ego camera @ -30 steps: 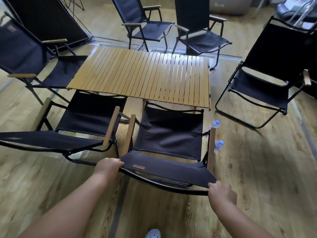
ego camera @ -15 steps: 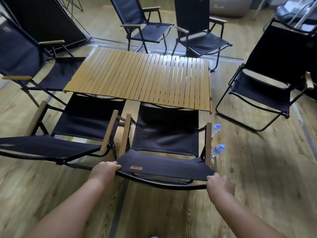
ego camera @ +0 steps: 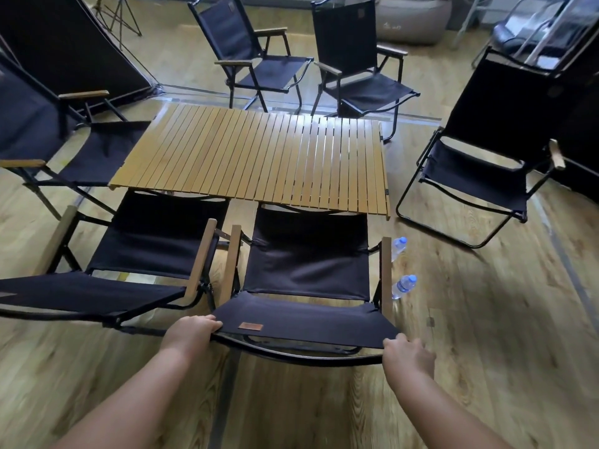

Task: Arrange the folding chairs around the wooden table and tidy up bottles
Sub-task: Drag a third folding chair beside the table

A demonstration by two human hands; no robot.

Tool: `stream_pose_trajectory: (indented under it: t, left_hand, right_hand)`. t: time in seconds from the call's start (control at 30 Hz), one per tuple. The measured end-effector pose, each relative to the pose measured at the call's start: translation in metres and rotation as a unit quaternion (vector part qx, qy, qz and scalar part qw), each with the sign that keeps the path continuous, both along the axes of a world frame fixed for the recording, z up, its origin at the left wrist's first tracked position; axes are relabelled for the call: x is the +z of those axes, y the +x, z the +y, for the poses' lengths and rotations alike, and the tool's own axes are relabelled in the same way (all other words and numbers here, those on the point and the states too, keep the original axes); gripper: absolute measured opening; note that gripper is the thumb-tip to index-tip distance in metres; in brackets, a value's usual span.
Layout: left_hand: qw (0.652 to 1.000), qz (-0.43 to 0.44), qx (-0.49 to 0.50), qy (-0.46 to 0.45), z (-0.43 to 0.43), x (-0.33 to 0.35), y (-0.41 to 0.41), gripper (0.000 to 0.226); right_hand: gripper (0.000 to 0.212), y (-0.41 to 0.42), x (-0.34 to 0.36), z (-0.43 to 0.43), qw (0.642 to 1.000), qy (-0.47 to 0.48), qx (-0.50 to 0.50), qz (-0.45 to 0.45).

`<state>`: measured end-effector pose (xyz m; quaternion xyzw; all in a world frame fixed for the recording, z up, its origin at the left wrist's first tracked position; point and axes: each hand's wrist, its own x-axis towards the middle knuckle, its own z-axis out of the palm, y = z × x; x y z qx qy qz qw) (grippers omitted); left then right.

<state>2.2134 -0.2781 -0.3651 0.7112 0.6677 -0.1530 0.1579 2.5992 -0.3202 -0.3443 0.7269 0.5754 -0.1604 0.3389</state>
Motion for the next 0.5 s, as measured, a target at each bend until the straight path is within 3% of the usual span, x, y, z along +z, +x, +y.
stream_pose_trajectory:
  t: [0.23, 0.37, 0.5]
  left_hand:
    - [0.999, 0.039, -0.006, -0.020, -0.016, 0.015, 0.029, 0.051]
    - [0.998, 0.052, -0.018, -0.034, -0.037, 0.024, 0.051, 0.067]
    - [0.998, 0.003, -0.044, -0.049, -0.048, 0.038, 0.087, 0.069]
  right_hand:
    - [0.073, -0.001, 0.026, -0.019, 0.999, 0.010, -0.036, 0.004]
    - [0.072, 0.019, 0.056, -0.039, 0.997, 0.038, -0.053, 0.034]
    - [0.059, 0.053, 0.085, -0.053, 0.990, 0.076, -0.097, 0.075]
